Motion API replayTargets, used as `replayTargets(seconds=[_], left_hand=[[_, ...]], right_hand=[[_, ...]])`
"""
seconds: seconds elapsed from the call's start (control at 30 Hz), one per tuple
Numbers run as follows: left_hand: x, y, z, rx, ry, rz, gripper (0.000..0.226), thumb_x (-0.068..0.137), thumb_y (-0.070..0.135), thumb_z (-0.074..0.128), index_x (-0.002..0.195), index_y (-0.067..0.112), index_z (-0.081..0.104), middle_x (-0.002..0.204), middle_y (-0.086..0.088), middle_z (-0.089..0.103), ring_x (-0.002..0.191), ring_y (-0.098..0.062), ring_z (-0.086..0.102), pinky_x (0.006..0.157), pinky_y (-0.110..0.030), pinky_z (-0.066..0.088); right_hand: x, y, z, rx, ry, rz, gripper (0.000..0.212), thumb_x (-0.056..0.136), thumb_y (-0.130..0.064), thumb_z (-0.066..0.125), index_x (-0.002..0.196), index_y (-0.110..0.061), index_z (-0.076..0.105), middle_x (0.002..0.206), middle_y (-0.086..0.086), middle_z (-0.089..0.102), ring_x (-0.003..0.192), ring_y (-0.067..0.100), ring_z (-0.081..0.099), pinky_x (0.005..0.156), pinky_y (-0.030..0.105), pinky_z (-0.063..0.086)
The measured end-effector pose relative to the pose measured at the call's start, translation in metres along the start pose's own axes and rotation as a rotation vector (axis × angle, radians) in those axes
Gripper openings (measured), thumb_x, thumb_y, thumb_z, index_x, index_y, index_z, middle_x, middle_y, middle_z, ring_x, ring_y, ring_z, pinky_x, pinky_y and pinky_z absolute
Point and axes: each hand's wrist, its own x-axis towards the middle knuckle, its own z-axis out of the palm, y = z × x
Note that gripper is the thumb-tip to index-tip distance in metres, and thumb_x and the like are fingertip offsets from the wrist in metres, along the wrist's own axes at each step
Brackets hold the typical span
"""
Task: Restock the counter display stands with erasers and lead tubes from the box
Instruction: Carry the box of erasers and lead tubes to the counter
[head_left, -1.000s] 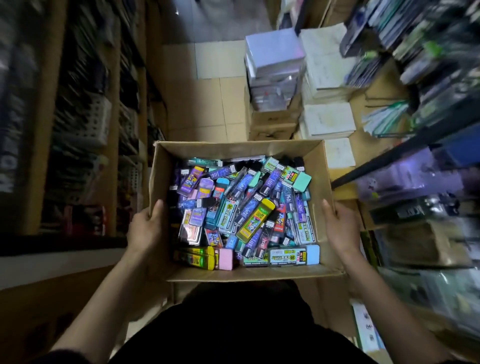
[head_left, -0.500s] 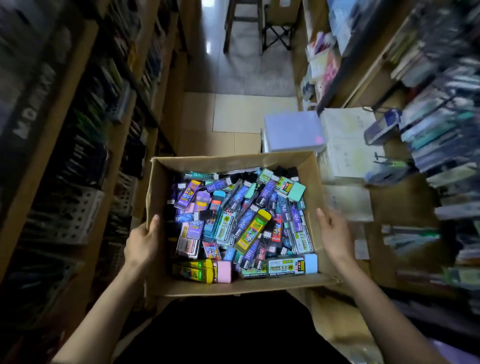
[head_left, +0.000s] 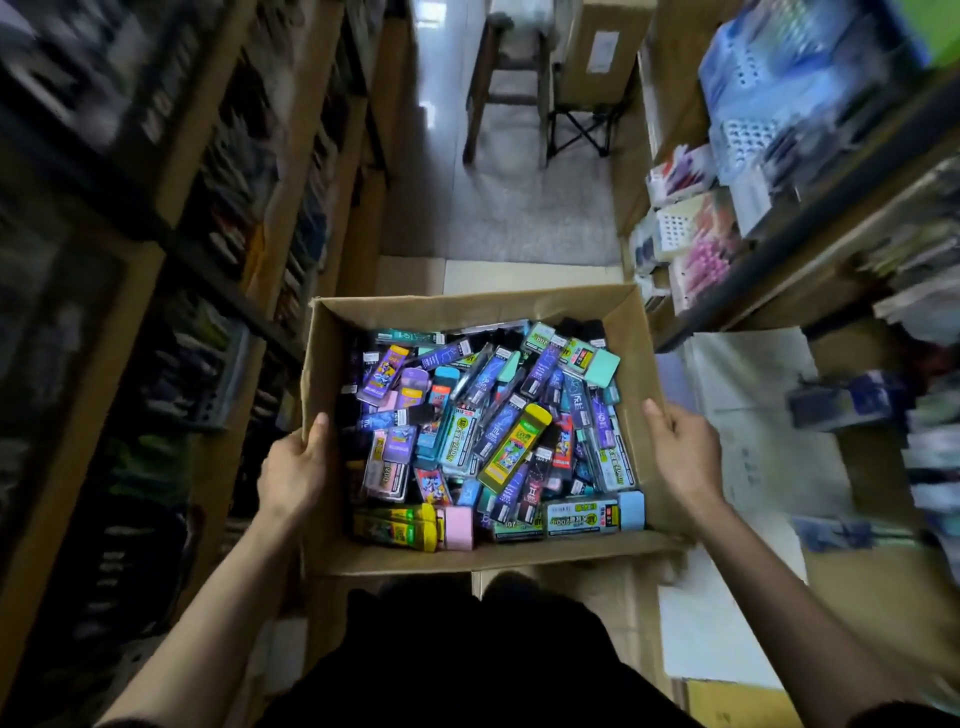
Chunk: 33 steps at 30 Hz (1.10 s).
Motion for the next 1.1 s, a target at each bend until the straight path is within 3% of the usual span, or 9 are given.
replayTargets(seconds=[0.27, 0.37, 0.63, 0.8, 0.93, 1.1], left_hand=[[0.149, 0.139, -0.008, 0.036, -0.001, 0.073, 0.053, 0.095, 0.050, 0.041, 0.079, 0.002, 0.056, 0.096, -0.032, 0.063, 0.096, -0.045, 0.060, 0.080, -0.044, 0.045], [0.201, 0.187, 0.000, 0.054, 0.003, 0.063, 0.051, 0.094, 0.053, 0.040, 0.077, 0.006, 0.054, 0.095, -0.027, 0.064, 0.095, -0.042, 0.059, 0.080, -0.042, 0.043], [0.326, 0.324, 0.028, 0.055, 0.005, 0.077, 0.052, 0.095, 0.051, 0.040, 0.069, 0.008, 0.054, 0.081, -0.020, 0.061, 0.085, -0.038, 0.060, 0.071, -0.039, 0.040], [0.401, 0.405, 0.043, 0.029, -0.002, 0.074, 0.053, 0.095, 0.051, 0.040, 0.074, 0.005, 0.056, 0.086, -0.024, 0.062, 0.089, -0.040, 0.060, 0.074, -0.041, 0.043], [0.471, 0.462, 0.056, 0.025, -0.027, 0.092, 0.055, 0.094, 0.053, 0.039, 0.073, 0.005, 0.057, 0.077, -0.016, 0.061, 0.083, -0.036, 0.060, 0.071, -0.039, 0.042], [0.566, 0.540, 0.072, 0.026, -0.078, 0.126, 0.053, 0.094, 0.056, 0.037, 0.075, 0.012, 0.059, 0.084, -0.014, 0.063, 0.084, -0.034, 0.060, 0.075, -0.040, 0.045]], right_hand=[[0.142, -0.094, 0.018, 0.030, 0.083, 0.017, 0.038, 0.096, -0.030, 0.049, 0.065, -0.009, 0.055, 0.061, 0.012, 0.055, 0.063, 0.030, 0.051, 0.056, 0.035, 0.036], [0.201, -0.122, 0.022, 0.043, 0.105, -0.001, 0.043, 0.096, -0.029, 0.049, 0.057, -0.013, 0.042, 0.052, 0.003, 0.042, 0.055, 0.024, 0.041, 0.054, 0.033, 0.029], [0.371, -0.200, 0.022, 0.061, 0.124, -0.007, 0.047, 0.095, -0.025, 0.052, 0.052, -0.022, 0.034, 0.044, -0.010, 0.033, 0.041, 0.007, 0.031, 0.043, 0.023, 0.021], [0.476, -0.245, 0.019, 0.038, 0.112, -0.026, 0.044, 0.096, -0.027, 0.050, 0.054, -0.022, 0.036, 0.049, -0.002, 0.037, 0.048, 0.017, 0.036, 0.051, 0.032, 0.030], [0.553, -0.282, 0.025, -0.003, 0.144, -0.005, 0.044, 0.096, -0.027, 0.051, 0.055, -0.019, 0.038, 0.051, 0.001, 0.039, 0.051, 0.018, 0.037, 0.050, 0.032, 0.025], [0.642, -0.330, 0.037, 0.033, 0.150, 0.029, 0.037, 0.097, -0.028, 0.048, 0.062, -0.015, 0.051, 0.053, 0.001, 0.046, 0.053, 0.018, 0.043, 0.051, 0.031, 0.028]])
